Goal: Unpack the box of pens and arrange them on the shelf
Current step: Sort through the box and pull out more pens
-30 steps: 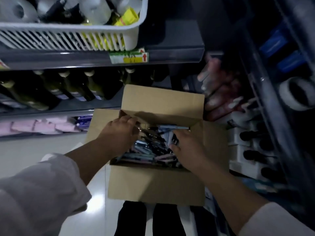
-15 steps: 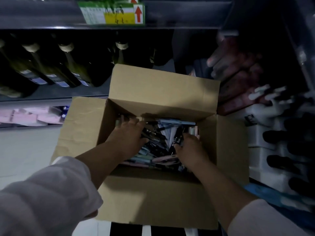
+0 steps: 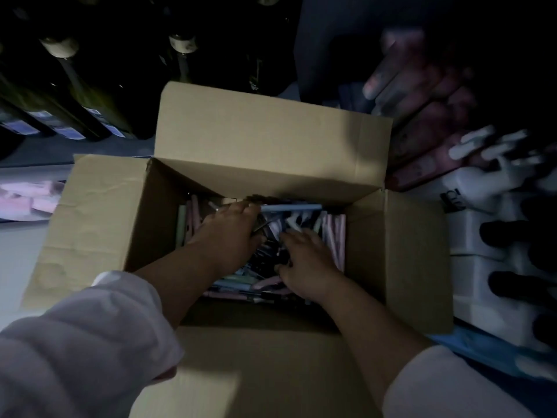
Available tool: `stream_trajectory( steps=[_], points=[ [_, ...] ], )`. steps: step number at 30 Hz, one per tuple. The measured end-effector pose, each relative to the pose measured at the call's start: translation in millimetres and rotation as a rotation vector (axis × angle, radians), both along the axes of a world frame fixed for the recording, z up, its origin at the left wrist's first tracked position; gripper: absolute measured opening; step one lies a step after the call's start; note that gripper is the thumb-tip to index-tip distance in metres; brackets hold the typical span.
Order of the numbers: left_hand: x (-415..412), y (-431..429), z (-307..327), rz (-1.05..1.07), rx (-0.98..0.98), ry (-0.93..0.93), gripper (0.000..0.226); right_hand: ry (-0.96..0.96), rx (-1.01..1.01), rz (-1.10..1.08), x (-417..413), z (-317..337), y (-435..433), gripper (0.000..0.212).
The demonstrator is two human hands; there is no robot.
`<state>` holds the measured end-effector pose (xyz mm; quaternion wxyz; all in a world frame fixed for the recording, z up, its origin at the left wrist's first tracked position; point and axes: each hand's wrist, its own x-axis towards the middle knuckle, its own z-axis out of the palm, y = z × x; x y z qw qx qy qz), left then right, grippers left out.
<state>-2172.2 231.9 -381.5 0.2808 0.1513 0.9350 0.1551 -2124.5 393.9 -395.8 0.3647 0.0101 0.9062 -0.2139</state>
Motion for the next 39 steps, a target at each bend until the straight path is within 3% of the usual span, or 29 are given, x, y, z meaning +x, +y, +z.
stream_trajectory(
  steps=[4,7,11,13,17,22,25,28,34,36,39],
  points=[
    [0,2,0,-0.001,-0.010,0.012,0.064,0.094,-0.286,-0.190,1,9,-4,0.042],
    [-1,2,-2,-0.003,-0.017,0.032,0.063,0.223,-0.067,-0.312,-2,7,1,0.045],
    [-2,3,-6,-0.013,-0.025,0.040,0.062,0.030,0.097,-0.243,-5,-1,4,0.055],
    [-4,4,-11,-0.020,-0.022,0.046,0.061,-0.001,0.018,-0.151,-4,-1,7,0.055],
    [-8,8,-15,-0.034,-0.046,0.040,0.062,-0.096,-0.287,-0.265,-6,4,17,0.048],
    [-19,19,-24,-0.082,-0.058,0.068,0.061,0.155,-0.210,-0.575,-12,-4,20,0.042],
    [-24,22,-31,-0.102,-0.102,0.024,0.065,0.009,-0.170,-0.562,-18,-6,20,0.053],
    [-24,25,-34,-0.089,-0.181,-0.008,0.055,-0.140,-0.286,-0.439,-16,-6,15,0.064],
    [-28,12,-25,-0.044,-0.318,0.009,0.040,-0.311,-0.482,-0.330,-19,1,13,0.056],
    [-30,12,-26,0.003,-0.301,0.070,0.032,-0.259,-0.482,-0.368,-18,0,13,0.047],
    [-32,20,-32,0.149,-0.122,0.073,0.032,0.033,-0.271,-0.601,-17,-7,17,0.038]
  ],
)
